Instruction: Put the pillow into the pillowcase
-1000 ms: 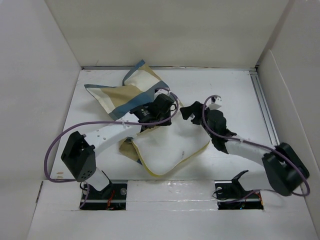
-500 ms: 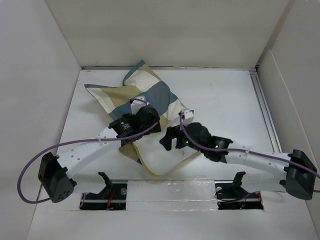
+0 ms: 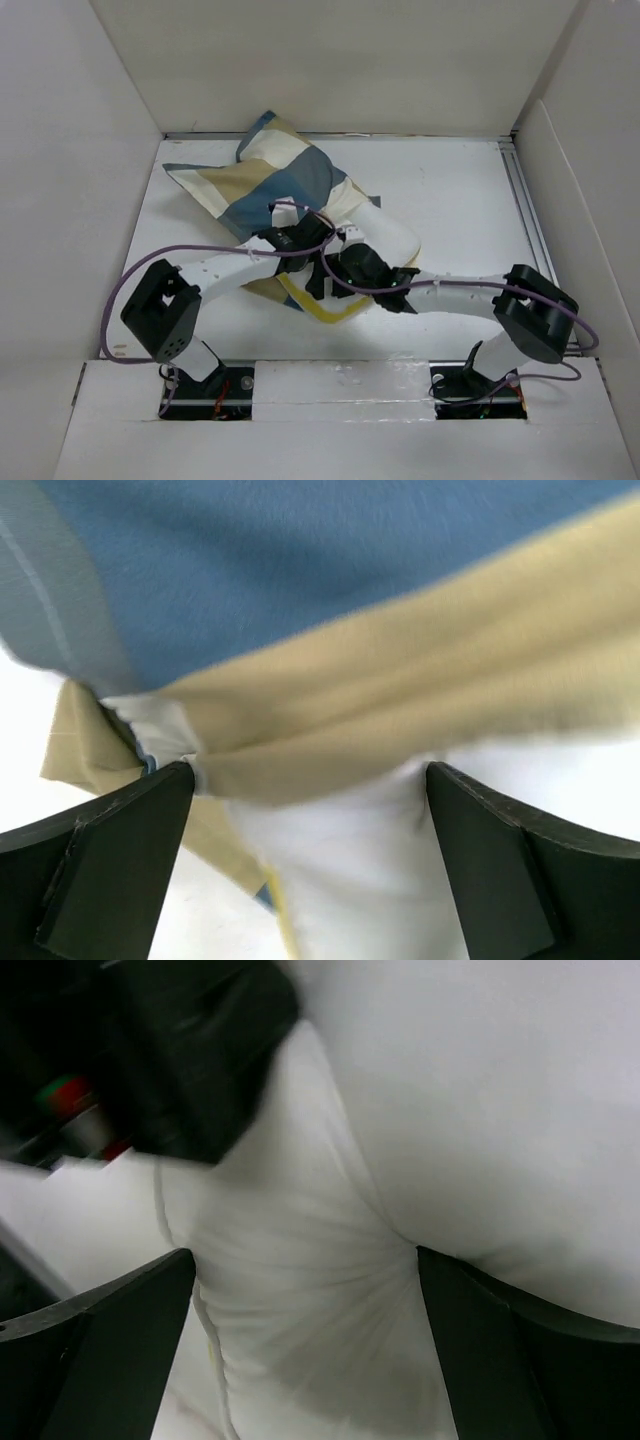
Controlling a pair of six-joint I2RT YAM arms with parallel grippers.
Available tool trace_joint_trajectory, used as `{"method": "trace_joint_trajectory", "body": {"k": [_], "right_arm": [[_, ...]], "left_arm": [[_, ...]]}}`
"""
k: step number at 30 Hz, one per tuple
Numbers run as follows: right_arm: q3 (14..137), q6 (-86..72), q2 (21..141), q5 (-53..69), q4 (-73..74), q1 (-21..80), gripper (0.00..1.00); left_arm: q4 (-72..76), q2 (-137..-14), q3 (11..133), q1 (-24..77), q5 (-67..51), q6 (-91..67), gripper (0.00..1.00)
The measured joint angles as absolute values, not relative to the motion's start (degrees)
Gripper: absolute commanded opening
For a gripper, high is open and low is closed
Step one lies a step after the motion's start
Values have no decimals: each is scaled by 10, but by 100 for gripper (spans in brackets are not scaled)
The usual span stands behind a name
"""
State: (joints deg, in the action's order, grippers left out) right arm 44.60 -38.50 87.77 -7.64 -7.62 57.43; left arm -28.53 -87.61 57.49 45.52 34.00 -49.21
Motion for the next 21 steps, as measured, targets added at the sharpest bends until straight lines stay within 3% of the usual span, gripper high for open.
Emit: {"method": "trace_joint_trajectory", "body": {"k": [6, 14, 21], "right_arm": [[460, -364, 865, -132, -55, 498, 99], [460, -335, 789, -168, -17, 481, 99], [460, -307, 785, -155, -15, 488, 99]], "left_arm": [[-288, -861, 610, 453, 348, -478, 100], [-312, -729, 583, 447, 336, -453, 100], [-190, -741, 525, 415, 259, -347, 100]]}}
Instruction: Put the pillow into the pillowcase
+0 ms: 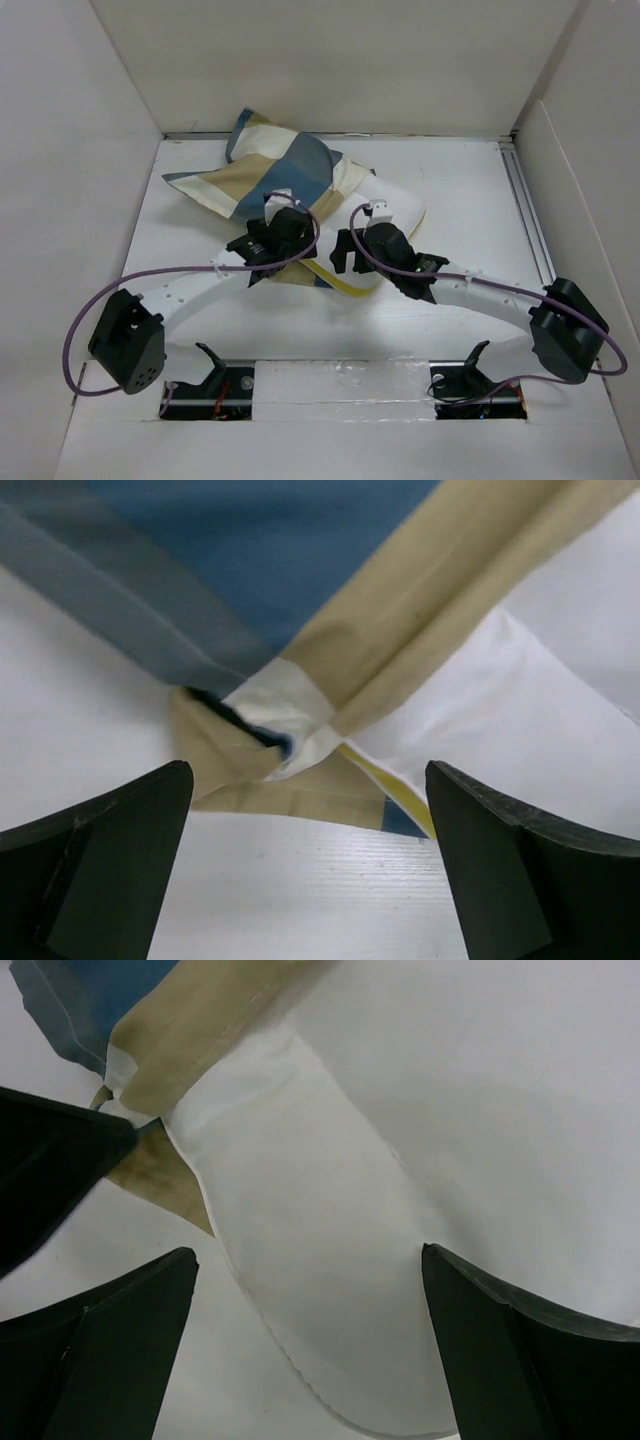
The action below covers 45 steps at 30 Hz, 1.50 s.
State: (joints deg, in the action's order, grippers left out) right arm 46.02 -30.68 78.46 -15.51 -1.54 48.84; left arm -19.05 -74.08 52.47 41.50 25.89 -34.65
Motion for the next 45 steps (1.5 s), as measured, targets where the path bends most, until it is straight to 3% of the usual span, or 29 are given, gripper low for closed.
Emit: {"method": "trace_joint_trajectory", "body": {"k": [6, 10, 12, 13, 15, 18, 21, 28, 30, 38, 42, 44, 45], "right_arm": [[460, -293, 785, -140, -15, 488, 99], [459, -287, 785, -136, -16, 488, 99], [459, -285, 785, -135, -16, 488, 99], [459, -284, 784, -135, -16, 488, 99], [455, -282, 783, -135, -17, 488, 99], [448, -273, 780, -134, -18, 488, 99], [440, -248, 777, -158, -26, 509, 99], [443, -189, 849, -305, -114, 625, 99], [439, -164, 880, -328, -162, 630, 99], [434, -69, 1015, -359, -430, 614, 99], [476, -32, 1082, -342, -482, 603, 99], [521, -22, 1118, -344, -488, 603, 91], [538, -21, 1134, -347, -498, 602, 79]], "left_arm": [[-71, -787, 501, 414, 208, -273, 100], [-35, -829, 505, 396, 210, -251, 89], [-33, -856, 508, 388, 220, -251, 80], [-33, -867, 509, 385, 228, -253, 66], [-33, -879, 513, 386, 242, -260, 55], [-39, -880, 519, 385, 262, -267, 22], [-60, -879, 538, 383, 275, -274, 12], [-139, -858, 594, 383, 257, -284, 11], [-162, -849, 616, 383, 247, -287, 0], [-202, -786, 640, 382, 183, -286, 0], [-218, -773, 642, 377, 172, -284, 0], [-227, -773, 642, 371, 169, -283, 0], [-233, -773, 642, 367, 169, -283, 0]]}}
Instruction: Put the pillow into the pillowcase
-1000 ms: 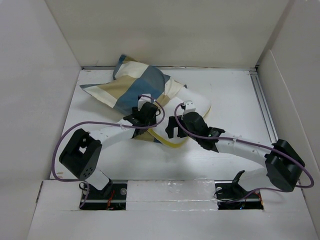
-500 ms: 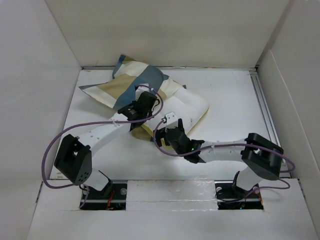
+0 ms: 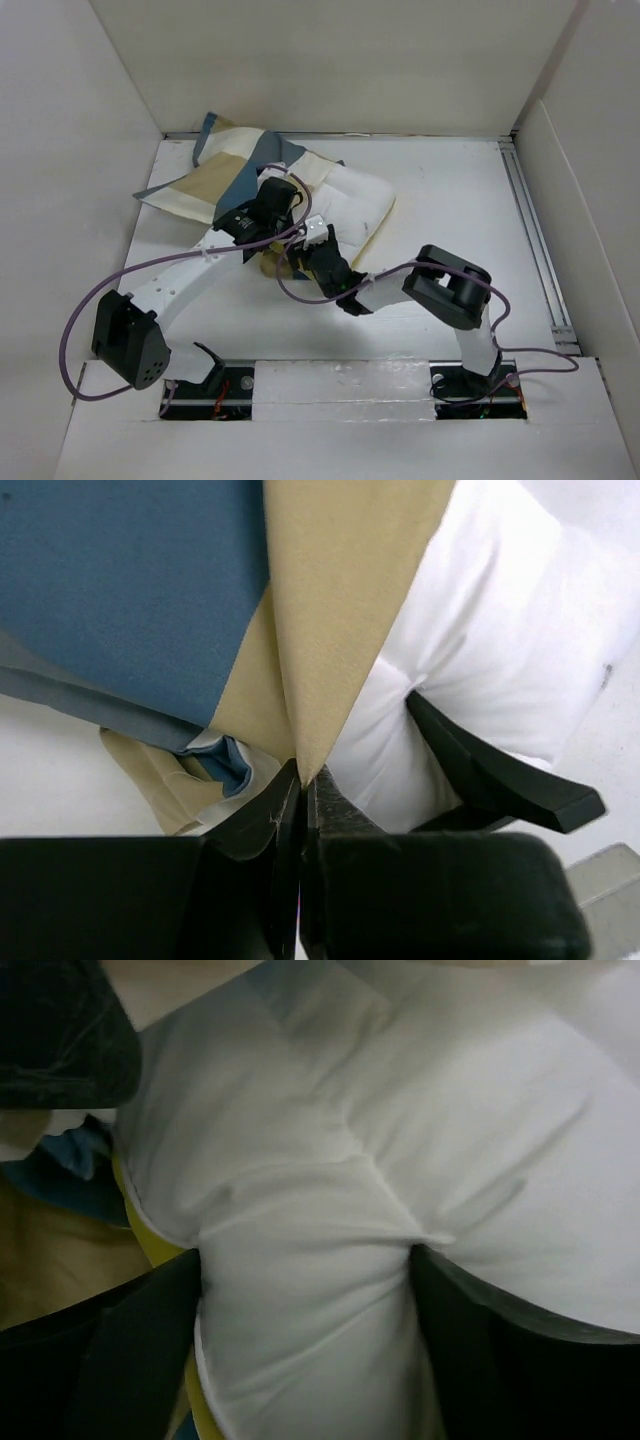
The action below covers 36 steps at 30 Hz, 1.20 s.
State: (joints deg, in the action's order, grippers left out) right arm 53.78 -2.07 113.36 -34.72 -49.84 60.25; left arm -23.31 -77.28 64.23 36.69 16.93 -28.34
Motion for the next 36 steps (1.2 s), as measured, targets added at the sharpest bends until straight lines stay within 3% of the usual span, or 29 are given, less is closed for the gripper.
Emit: {"method": "trace_joint_trajectory", "body": {"k": [1, 2, 3, 9, 18, 24, 30, 36], "right_arm": [[549, -18, 1146, -348, -507, 600, 64], [558, -18, 1157, -348, -513, 597, 5], [565, -18, 1164, -347, -516, 596, 0], [573, -66, 1164, -305, -512, 577, 0], [441, -281, 986, 16, -552, 431, 0], [380, -377, 881, 98, -567, 373, 0], [349, -428, 796, 130, -584, 348, 0], [346, -388, 816, 48, -617, 429, 0]], "left_arm": [[-237, -772, 642, 362, 170, -283, 0], [-238, -772, 642, 359, 169, -283, 0], [-239, -772, 642, 357, 168, -282, 0], [-247, -774, 648, 358, 141, -277, 0], [-220, -830, 700, 373, 0, -264, 0], [-222, -843, 766, 409, -48, -257, 0], [-195, -810, 773, 413, -121, -257, 0], [-209, -782, 782, 405, -184, -260, 0]]}}
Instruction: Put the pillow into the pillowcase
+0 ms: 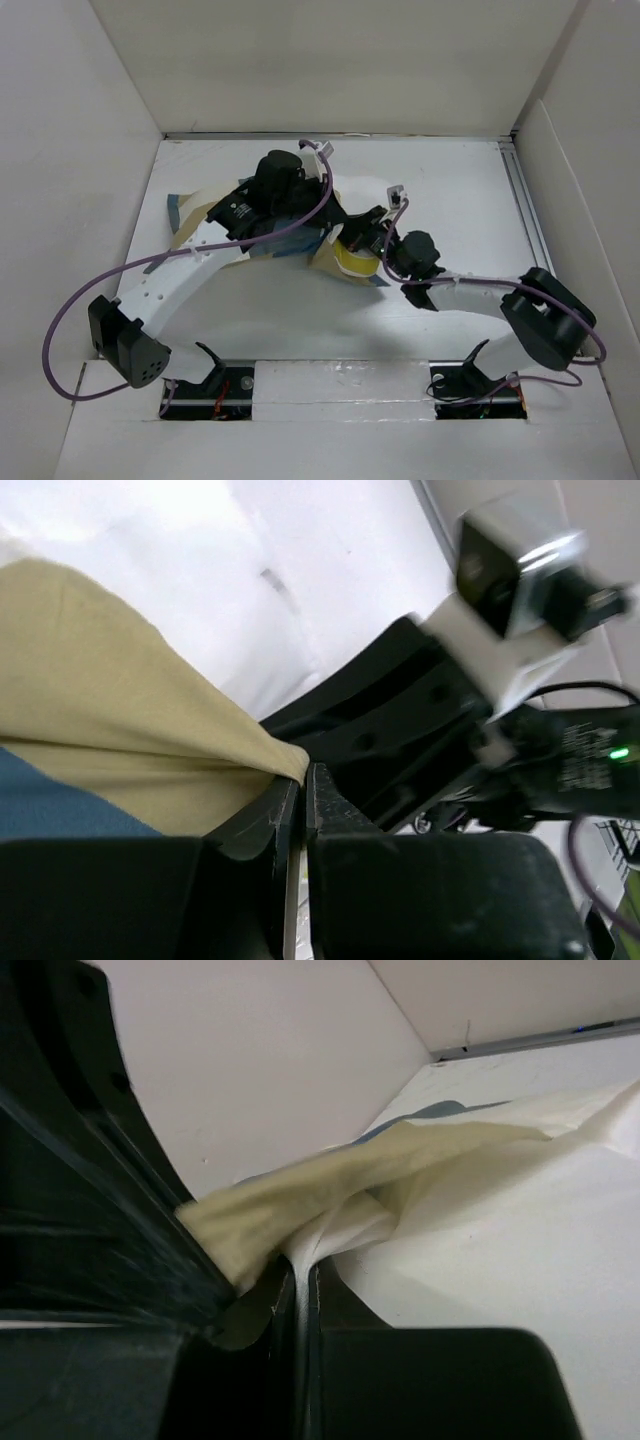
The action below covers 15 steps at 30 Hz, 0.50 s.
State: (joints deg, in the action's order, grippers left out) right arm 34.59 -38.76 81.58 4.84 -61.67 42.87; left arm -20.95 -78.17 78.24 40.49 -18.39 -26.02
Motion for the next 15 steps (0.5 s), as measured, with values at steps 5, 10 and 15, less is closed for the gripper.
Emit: {"method": "trace_joint_trajectory", "body": {"k": [5, 10, 15], "right_arm": [[338, -395, 925, -13, -703, 483, 0], [340, -399, 1000, -44, -750, 523, 0], [323, -401, 1030, -50, -765, 526, 0]], "left_arm": [[-213, -775, 788, 400, -210, -262, 0], [-220, -775, 760, 397, -230, -264, 0], [-149, -773, 674, 397, -256, -287, 0]]}}
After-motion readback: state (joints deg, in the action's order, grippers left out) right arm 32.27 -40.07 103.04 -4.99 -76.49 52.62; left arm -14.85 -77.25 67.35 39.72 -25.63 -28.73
